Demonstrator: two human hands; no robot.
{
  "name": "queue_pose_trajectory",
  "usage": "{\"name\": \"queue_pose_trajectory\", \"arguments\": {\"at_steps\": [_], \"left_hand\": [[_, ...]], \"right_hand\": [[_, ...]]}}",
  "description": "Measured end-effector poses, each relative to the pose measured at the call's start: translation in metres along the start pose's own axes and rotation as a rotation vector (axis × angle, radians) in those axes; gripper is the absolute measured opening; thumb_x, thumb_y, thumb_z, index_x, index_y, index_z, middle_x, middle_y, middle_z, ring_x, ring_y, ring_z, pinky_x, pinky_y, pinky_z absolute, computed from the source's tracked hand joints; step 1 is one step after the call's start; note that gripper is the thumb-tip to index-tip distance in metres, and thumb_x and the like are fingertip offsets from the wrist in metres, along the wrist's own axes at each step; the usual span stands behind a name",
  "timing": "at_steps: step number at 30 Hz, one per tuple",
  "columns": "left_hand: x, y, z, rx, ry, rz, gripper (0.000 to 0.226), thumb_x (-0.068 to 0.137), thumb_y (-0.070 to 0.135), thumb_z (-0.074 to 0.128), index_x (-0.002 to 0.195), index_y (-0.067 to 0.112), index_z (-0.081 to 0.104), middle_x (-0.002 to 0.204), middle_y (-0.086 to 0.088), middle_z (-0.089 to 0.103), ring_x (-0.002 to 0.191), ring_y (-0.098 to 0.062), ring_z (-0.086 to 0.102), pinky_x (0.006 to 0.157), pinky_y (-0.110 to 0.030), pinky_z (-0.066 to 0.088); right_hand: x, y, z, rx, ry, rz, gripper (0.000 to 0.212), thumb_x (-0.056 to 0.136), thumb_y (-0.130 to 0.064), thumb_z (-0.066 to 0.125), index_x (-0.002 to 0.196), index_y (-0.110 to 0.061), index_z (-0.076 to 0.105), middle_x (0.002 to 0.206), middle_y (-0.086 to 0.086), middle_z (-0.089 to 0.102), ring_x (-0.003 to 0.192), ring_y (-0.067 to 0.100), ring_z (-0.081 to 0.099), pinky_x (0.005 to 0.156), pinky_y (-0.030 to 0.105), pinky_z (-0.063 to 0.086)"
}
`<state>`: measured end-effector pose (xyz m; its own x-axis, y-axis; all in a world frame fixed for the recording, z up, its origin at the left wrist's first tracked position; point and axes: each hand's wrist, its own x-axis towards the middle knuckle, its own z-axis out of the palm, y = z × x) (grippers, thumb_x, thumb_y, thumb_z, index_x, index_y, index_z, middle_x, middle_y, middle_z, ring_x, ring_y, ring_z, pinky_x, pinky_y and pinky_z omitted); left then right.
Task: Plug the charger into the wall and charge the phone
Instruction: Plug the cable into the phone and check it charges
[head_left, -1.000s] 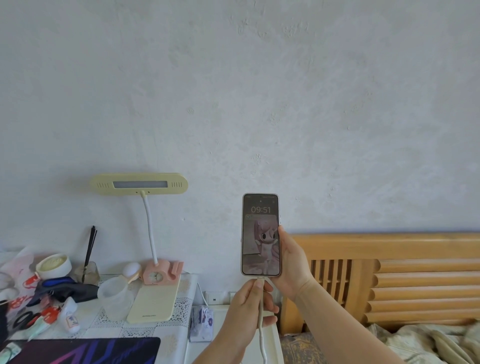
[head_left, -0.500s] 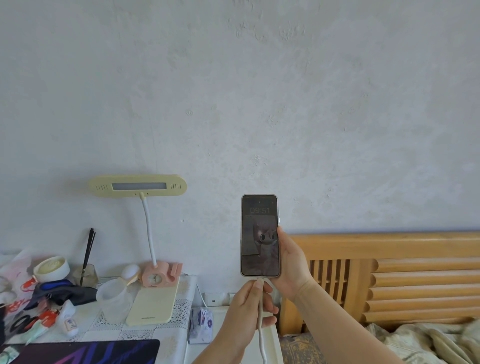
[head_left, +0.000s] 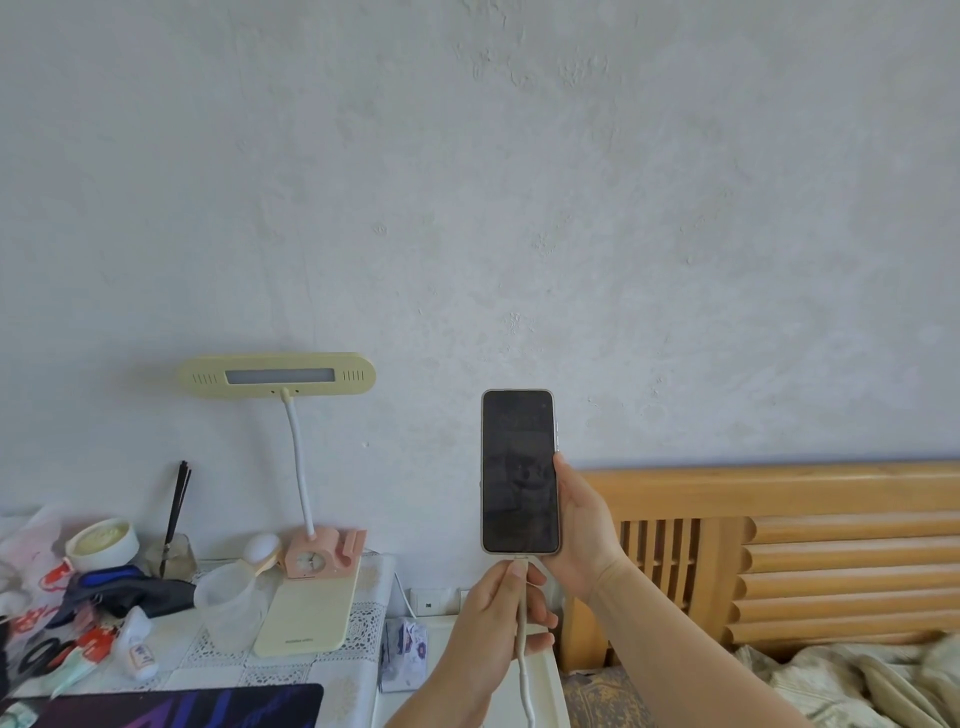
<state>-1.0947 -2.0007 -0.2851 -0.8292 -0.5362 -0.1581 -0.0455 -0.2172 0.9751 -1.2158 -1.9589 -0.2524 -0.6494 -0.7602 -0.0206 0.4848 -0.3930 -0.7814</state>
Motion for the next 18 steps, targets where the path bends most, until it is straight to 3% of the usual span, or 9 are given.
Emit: {"name": "queue_pose_trajectory", "arguments": {"at_steps": [18], "left_hand": [[-0.003,-0.012,-0.03,-0.019,-0.016,-0.053,0.032,0.099,0.028,0.04,0.087,0.013,0.065,0.056,0.007,0.067,0.07,-0.015,0.066,0.074,-0.033,0.057]], "right_hand": [[-0.001,0.025,0.014,0.007,0.084,-0.008,0.044,0.095,-0.042,0.043,0.085,-0.021,0.08,0.091,0.011,0.078,0.08,0.026,0.075,0.062,0.036,0.059]]}}
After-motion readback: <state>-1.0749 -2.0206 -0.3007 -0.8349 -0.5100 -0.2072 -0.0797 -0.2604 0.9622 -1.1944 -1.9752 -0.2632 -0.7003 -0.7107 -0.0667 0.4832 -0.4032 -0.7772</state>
